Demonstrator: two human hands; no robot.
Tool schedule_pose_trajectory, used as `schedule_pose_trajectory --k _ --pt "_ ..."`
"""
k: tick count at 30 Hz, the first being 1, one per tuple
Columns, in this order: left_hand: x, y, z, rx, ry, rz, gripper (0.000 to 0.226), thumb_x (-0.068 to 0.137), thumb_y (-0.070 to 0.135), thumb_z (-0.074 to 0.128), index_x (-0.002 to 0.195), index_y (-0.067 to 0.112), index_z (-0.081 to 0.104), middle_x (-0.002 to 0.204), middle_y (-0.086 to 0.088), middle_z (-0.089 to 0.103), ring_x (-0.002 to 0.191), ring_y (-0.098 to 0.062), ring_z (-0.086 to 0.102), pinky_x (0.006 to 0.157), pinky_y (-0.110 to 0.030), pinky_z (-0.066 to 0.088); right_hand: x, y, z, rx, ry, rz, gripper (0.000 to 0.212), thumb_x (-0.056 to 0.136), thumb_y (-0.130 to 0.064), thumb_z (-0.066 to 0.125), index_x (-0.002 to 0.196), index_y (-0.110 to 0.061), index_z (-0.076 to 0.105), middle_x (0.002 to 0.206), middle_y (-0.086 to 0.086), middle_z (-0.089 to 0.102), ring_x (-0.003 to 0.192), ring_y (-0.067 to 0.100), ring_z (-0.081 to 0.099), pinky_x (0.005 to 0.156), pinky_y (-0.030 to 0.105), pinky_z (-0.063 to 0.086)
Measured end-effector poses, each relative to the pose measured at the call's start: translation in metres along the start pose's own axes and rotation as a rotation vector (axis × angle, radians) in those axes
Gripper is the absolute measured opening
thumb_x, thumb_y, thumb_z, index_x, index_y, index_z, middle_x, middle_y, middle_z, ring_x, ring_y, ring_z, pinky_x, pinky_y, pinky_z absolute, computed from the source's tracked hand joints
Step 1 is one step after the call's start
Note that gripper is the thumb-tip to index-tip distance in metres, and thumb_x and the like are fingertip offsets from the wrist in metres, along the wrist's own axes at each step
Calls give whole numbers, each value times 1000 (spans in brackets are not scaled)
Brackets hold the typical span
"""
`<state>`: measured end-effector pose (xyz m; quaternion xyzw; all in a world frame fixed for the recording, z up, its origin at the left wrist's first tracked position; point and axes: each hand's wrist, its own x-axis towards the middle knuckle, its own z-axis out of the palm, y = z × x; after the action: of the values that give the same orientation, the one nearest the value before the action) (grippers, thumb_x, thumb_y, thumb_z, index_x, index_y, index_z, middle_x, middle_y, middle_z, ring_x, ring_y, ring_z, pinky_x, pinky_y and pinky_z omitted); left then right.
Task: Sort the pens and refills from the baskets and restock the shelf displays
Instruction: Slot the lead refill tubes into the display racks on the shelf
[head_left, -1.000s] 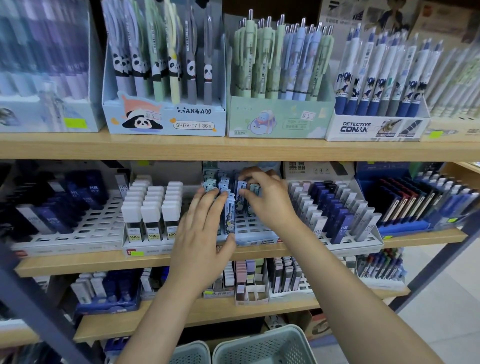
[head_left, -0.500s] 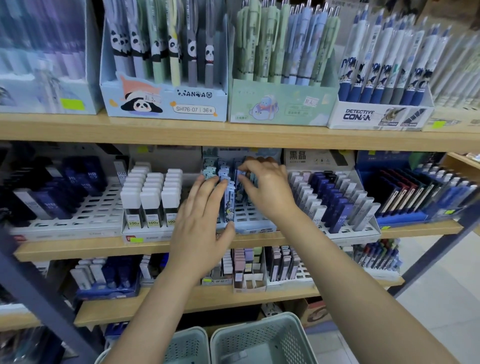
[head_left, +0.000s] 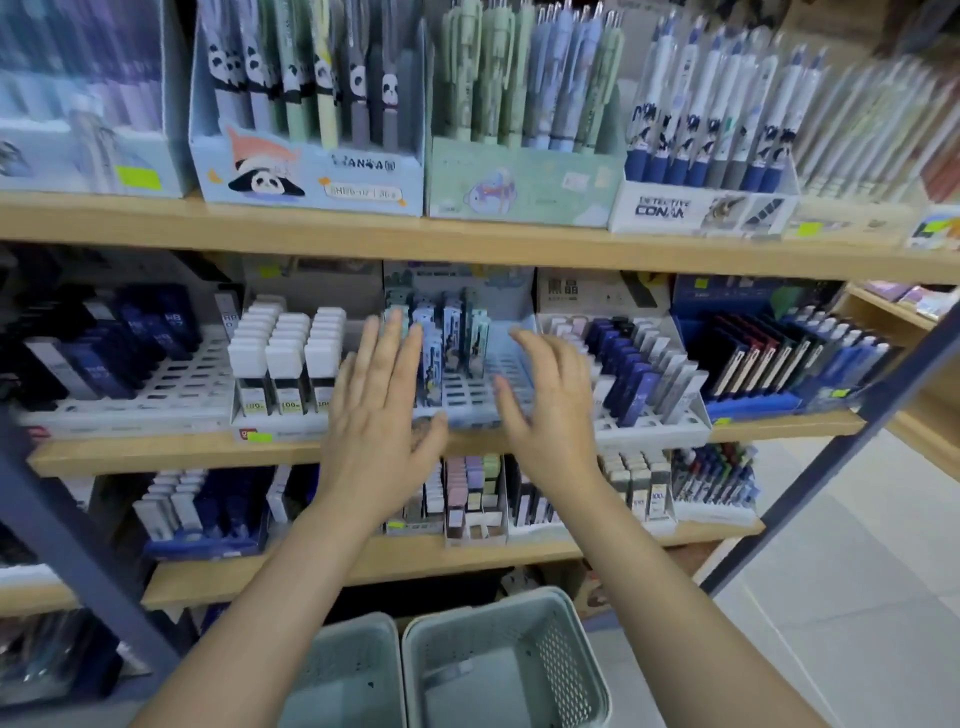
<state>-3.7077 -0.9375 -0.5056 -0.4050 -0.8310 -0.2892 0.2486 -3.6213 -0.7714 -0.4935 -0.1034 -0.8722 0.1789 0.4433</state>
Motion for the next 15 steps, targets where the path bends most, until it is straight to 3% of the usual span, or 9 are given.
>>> schedule_pose_trajectory --k 2,4,7,9,11,13,15 --pt "-25 11 3 -69 181 46 61 94 26 55 150 9 39 161 -13 30 150 -27 24 120 -42 20 -36 2 -7 65 55 21 33 95 -19 55 127 -9 55 119 7 55 113 24 52 96 32 41" --pt "-70 13 21 -128 208 1 45 88 23 54 129 4 57 134 -18 54 126 -31 47 105 -42 35 -83 10 -3 95 30 45 24 93 -14 53 114 -6 60 104 7 60 97 25 57 85 33 45" --pt "-159 -6 70 -123 -188 -231 50 88 37 44 122 6 62 123 -12 59 115 -33 54 97 -45 43 -161 35 21 99 -189 241 25 93 -25 47 104 -8 63 94 4 62 85 22 57 73 35 45" --pt "-215 -25 104 -91 -471 -363 64 88 51 37 127 7 61 127 -12 60 118 -36 58 95 -48 49 -205 61 44 104 -468 474 24 95 -31 48 101 -12 63 86 0 61 77 19 57 70 37 47" --pt "-258 -39 129 -69 -718 -492 82 83 61 31 142 6 49 143 -14 53 131 -36 51 103 -46 45 -245 85 68 114 -794 655 20 99 -29 53 101 -11 62 78 -2 60 70 17 57 72 40 51" --pt "-287 -47 148 -94 -880 -594 91 84 65 34 154 7 33 156 -15 41 140 -33 43 110 -43 38 -279 106 94 126 -1015 773 29 99 -38 56 109 -10 61 90 4 66 83 21 63 78 38 51" --pt "-306 -56 169 -105 -930 -644 90 90 67 43 159 12 23 159 -13 37 142 -31 42 110 -42 37 -307 123 121 124 -1105 880 41 97 -47 58 116 -10 59 106 5 66 96 23 62 78 31 44"
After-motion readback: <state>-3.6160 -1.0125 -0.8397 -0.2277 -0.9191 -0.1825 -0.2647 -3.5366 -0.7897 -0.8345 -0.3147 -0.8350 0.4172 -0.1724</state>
